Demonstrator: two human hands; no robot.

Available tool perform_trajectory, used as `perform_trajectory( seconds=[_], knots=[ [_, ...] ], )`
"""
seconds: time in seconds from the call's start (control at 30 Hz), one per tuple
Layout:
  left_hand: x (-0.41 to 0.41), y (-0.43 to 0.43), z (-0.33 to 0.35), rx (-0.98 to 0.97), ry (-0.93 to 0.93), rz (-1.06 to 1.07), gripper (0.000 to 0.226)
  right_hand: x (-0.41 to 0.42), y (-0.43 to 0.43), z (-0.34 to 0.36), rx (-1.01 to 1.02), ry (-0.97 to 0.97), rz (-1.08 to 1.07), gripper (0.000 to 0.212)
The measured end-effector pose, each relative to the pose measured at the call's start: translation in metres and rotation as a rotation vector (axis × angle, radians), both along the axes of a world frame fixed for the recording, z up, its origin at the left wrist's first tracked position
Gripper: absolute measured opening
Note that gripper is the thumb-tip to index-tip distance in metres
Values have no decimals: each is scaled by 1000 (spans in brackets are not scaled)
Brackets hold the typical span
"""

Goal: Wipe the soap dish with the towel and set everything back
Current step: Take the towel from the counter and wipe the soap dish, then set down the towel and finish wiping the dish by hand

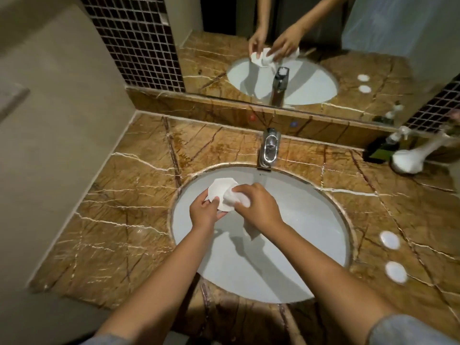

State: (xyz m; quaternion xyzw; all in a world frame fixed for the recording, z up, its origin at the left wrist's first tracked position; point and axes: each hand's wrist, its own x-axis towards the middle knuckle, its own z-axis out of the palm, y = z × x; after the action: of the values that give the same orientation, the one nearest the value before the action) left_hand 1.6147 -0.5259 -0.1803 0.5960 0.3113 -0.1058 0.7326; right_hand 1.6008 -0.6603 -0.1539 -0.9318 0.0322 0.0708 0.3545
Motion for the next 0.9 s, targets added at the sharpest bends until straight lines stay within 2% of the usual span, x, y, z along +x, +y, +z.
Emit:
perform_trajectory(
  seconds=[0.23, 0.4, 0.57, 0.63, 0.67, 0.77, 0.8, 0.87, 0.9],
  knots=[
    [7, 110, -6, -37, 4, 423, 38, 39, 116, 11, 238, -37, 93, 36],
    [-9, 195, -1, -49, 10, 694, 39, 54, 197, 13, 473, 14, 67, 28],
    [-36, 240, 7, -89, 21, 838, 41, 69, 264, -3, 653, 192, 31, 32],
    [-47, 251, 7, -94, 24, 862, 41, 72, 278, -17, 600, 261, 73, 36],
    [-51, 255, 7, -89, 26, 864, 42, 71, 281, -26, 506, 281, 125, 39],
    [-59, 261, 2, -66, 40, 845, 43, 64, 279, -45, 47, 170, 288, 49],
    [-60, 262, 1, -62, 43, 831, 42, 60, 278, -45, -27, 94, 287, 50],
    [-59, 259, -1, -54, 53, 791, 42, 53, 278, -40, -15, -67, 238, 46],
    [-57, 256, -1, -50, 63, 771, 42, 49, 277, -35, 64, -119, 197, 40]
  ],
)
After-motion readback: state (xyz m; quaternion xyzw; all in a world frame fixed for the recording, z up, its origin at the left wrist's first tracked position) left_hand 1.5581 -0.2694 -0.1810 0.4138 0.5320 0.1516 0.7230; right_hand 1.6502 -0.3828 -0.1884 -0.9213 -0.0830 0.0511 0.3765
